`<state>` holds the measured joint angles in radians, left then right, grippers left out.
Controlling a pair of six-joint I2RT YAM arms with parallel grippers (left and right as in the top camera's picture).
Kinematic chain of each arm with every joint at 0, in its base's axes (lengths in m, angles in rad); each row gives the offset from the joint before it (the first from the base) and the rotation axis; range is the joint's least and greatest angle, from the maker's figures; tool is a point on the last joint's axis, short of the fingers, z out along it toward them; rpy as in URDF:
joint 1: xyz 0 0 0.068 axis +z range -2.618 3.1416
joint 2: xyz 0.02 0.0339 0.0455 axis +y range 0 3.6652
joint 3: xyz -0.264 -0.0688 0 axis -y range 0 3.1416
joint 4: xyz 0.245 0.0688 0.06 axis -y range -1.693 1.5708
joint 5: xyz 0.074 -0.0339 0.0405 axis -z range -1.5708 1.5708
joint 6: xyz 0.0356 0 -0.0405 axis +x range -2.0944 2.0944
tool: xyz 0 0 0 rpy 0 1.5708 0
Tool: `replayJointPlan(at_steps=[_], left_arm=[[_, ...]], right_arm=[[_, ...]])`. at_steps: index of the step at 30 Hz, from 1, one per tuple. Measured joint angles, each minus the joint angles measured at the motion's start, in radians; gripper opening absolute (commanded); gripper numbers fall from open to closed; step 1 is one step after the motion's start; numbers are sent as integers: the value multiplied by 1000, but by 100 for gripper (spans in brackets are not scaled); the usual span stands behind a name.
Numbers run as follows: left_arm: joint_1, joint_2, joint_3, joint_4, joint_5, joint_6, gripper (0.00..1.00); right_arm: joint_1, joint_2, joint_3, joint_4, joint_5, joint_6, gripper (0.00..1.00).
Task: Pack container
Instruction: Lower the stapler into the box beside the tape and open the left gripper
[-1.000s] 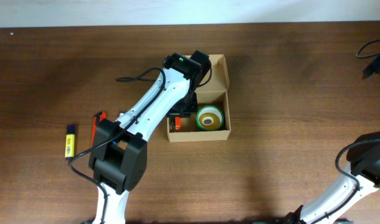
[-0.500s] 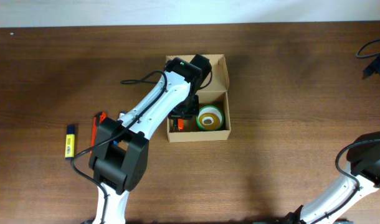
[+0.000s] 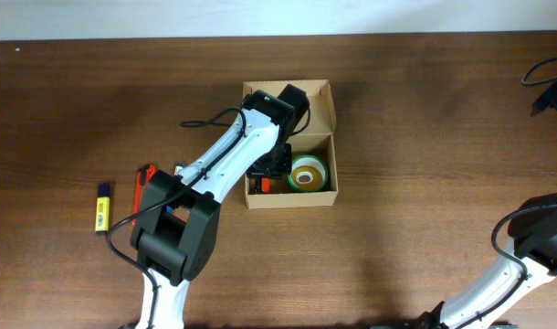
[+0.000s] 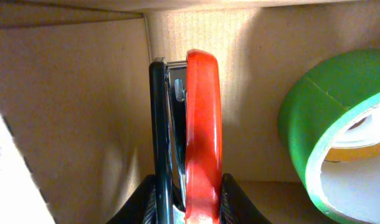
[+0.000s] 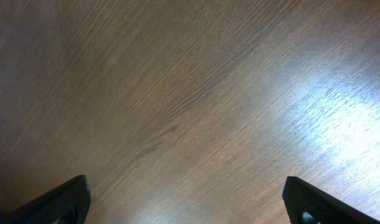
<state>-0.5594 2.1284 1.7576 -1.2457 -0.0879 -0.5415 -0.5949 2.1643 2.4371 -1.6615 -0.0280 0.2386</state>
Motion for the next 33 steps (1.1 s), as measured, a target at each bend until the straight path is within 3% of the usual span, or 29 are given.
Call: replayJointPlan(at_steps=[33], left_arm=[[24,0,-90,83,-2,11,2]], right_arm=[[0,0,0,0,0,0,100]])
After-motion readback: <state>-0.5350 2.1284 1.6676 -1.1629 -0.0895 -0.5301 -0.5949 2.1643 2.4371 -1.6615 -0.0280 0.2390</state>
